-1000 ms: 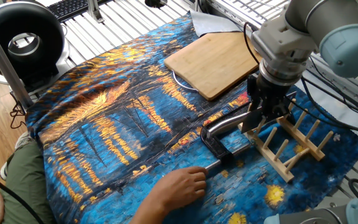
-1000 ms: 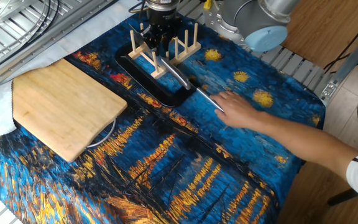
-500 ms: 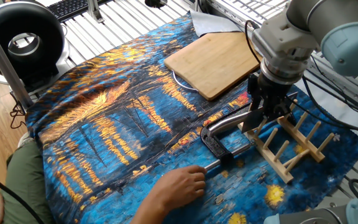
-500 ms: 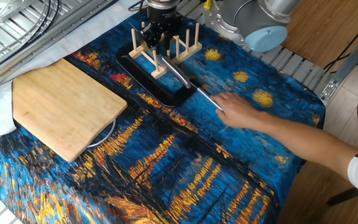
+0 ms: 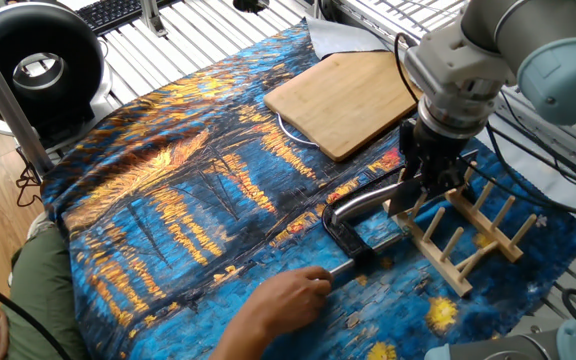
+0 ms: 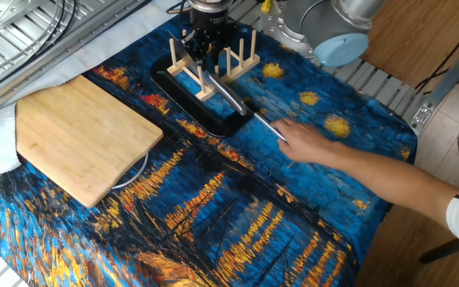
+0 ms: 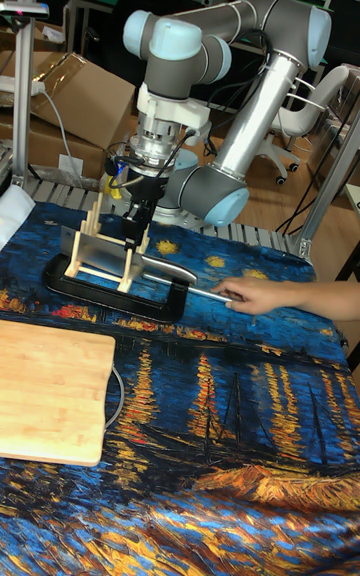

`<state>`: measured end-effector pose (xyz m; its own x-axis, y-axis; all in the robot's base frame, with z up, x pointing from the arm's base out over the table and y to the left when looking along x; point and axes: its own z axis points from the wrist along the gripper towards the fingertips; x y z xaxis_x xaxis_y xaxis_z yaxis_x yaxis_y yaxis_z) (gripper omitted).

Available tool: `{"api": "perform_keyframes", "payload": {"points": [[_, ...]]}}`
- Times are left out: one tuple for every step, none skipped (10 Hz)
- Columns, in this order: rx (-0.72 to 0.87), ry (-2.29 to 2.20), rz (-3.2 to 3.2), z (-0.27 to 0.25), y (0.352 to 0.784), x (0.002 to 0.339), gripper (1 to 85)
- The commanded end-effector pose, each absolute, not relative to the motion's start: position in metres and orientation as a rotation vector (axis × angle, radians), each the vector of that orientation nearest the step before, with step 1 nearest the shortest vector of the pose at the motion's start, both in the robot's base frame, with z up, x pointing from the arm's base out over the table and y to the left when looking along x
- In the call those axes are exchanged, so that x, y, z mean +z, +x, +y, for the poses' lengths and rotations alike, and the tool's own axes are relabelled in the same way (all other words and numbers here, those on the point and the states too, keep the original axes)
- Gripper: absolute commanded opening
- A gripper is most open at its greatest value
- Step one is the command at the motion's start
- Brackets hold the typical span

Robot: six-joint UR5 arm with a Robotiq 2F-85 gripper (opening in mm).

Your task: Put the knife on the knife rack

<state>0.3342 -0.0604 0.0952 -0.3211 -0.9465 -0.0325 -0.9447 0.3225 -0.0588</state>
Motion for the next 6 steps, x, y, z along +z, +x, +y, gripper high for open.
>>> {"api": "perform_keyframes", "payload": {"points": [[-0.042,-1.757,2.515,-0.0584,0.3359,0.0962,32.0],[-0.039,-1.753,2.521,-0.0584,0.3349,0.0967,32.0],[-0.046,-1.752,2.527,-0.0599,0.334,0.0982,32.3],[-0.052,-1.751,2.533,-0.0613,0.333,0.1001,32.7],[-0.061,-1.754,2.538,-0.0631,0.332,0.1017,33.7],[-0.064,-1.759,2.54,-0.0641,0.3312,0.1024,35.0]]}}
